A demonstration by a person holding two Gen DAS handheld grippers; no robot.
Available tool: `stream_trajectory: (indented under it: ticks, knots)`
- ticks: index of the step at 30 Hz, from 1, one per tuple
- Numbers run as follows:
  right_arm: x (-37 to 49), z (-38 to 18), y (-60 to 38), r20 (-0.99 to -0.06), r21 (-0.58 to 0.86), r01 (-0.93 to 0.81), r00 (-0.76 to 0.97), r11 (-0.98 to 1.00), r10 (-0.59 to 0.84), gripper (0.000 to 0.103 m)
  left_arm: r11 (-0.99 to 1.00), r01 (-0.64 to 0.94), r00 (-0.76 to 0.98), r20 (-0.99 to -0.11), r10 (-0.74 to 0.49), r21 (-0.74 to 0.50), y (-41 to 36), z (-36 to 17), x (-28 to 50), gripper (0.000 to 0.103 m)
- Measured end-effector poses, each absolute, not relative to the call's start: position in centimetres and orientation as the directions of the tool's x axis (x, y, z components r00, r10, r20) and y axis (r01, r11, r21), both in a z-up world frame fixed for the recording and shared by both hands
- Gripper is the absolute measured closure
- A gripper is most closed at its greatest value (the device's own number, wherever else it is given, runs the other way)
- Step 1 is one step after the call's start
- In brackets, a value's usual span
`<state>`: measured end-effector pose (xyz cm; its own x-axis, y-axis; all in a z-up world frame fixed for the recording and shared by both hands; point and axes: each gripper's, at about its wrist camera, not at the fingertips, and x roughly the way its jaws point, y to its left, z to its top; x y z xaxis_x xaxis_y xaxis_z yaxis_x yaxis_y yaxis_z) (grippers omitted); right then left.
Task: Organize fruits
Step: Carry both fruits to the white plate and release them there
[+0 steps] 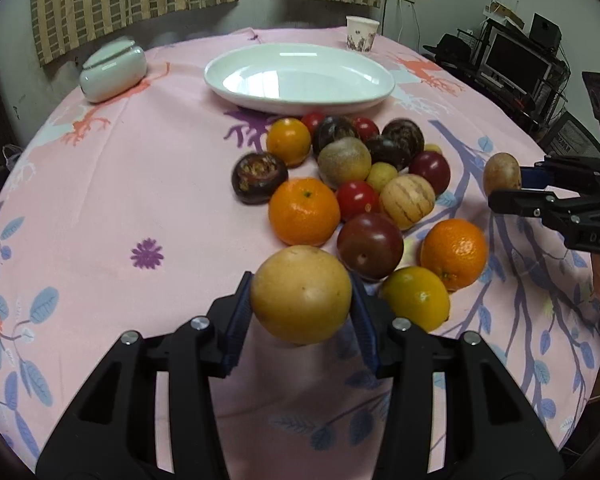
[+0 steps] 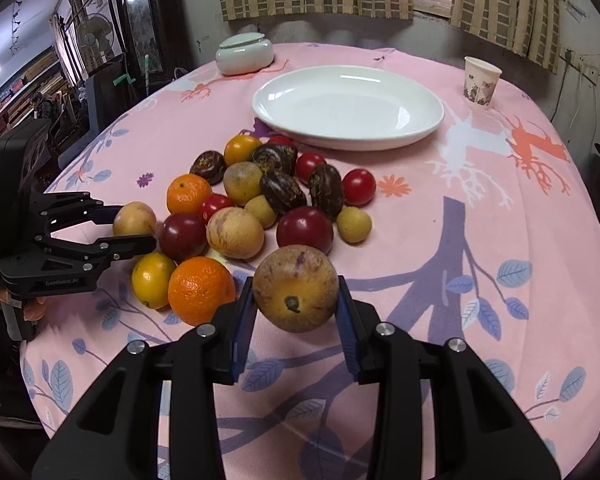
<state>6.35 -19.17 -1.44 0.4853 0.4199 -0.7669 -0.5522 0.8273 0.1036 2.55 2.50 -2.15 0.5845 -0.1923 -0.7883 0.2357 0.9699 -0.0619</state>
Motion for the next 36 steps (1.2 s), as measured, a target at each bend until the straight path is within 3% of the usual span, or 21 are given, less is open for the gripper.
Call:
stream_trajectory:
  ticks: [11,19,29,31,33,36]
  knots:
    - [13.8,3.8,-18.6,-0.721,0.053,-0.537,0.562,0.842,0.404,0.065,0.965,0.258,0.634,-0.746,-0.204,-0.044,1.4,5.5,10.8,0.056]
    - [25.0,-0.3,-16.4,-0.795,0.041,-0.486,0.513,0.873,0.323,0.065,0.984,0.172,0.58,-0.804,-0.128,-0.033,-0.9,1.3,23.0,0.056]
    - [30.2,-3.5,-14.9,-0.825,-0.032,-0.425,0.522,0.905,0.215,0.06,0.994,0.103,0.545,-0.835,-0.076,-0.023,-0.1,-1.9,28.3,0.055]
    - [29.7,-3.0,-15.2,-0.806,-0.057,-0.405,0.559,0.913,0.198,0.045,0.995,0.099,0.561,-0.825,-0.06,-0.006,-0.1,-1.5,27.9,0.051]
    - [28.9,-2.0,-16.0,-0.781,-0.048,-0.394,0.588,0.918,0.212,0.043,0.995,0.095,0.587,-0.809,-0.038,0.022,-0.1,-0.6,27.0,0.028]
    - [26.8,-0.3,-17.6,-0.764,0.008,-0.39,0.591,0.921,0.257,0.043,0.995,0.1,0.616,-0.787,-0.039,0.03,0.0,1.2,24.9,0.025]
